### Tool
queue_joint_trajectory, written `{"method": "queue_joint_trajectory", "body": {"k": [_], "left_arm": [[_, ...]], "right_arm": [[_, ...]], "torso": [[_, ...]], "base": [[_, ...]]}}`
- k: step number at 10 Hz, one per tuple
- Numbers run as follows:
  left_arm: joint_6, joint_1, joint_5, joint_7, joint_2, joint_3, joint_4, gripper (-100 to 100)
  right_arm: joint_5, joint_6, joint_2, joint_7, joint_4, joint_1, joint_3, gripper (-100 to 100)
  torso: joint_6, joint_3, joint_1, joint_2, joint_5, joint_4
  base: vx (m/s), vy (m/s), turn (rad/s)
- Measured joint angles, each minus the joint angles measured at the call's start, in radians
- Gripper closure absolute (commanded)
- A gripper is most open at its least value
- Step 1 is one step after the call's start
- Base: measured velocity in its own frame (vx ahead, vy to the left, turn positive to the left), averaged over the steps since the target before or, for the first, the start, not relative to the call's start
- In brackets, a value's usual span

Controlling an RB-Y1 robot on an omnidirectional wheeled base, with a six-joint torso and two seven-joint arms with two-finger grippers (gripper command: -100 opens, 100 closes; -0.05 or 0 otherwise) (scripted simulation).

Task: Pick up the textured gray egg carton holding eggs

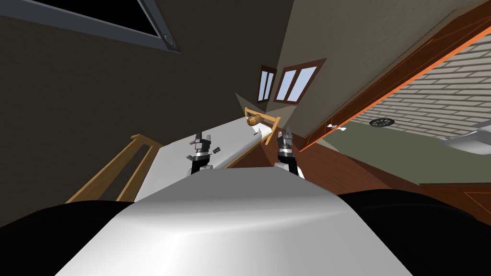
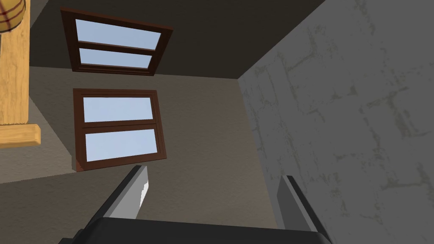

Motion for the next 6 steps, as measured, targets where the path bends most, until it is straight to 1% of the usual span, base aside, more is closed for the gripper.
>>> {"method": "queue_joint_trajectory", "body": {"k": [1, 3, 4, 5, 6], "left_arm": [[0.008, 0.011, -0.005, 0.001, 0.013, 0.005, 0.016, -100], [0.037, 0.016, -0.007, 0.013, 0.049, 0.034, 0.064, -100], [0.052, 0.030, -0.015, 0.011, 0.050, 0.035, 0.081, -100], [0.064, 0.033, -0.020, 0.011, 0.059, 0.045, 0.113, -100], [0.073, 0.052, -0.023, 0.014, 0.067, 0.055, 0.135, -100]], "right_arm": [[0.000, 0.000, 0.000, 0.000, 0.000, 0.000, 0.000, 0], [0.000, 0.000, 0.000, 0.000, 0.000, 0.000, 0.000, 0], [0.000, 0.000, 0.000, 0.000, 0.000, 0.000, 0.000, 0], [0.000, 0.000, 0.000, 0.000, 0.000, 0.000, 0.000, 0], [0.000, 0.000, 0.000, 0.000, 0.000, 0.000, 0.000, 0]], "torso": [[0.000, 0.000, 0.000, 0.000, 0.000, 0.000], [0.000, -0.001, 0.000, -0.001, 0.000, 0.000], [0.000, -0.001, -0.001, -0.001, 0.000, 0.000], [0.000, -0.001, 0.000, -0.001, 0.000, 0.000], [0.000, 0.000, 0.000, -0.001, 0.000, 0.000]], "base": [[0.043, -0.017, -0.039], [0.046, -0.023, -0.040], [0.046, -0.022, -0.044], [0.044, -0.015, -0.083], [0.039, -0.015, -0.070]]}}
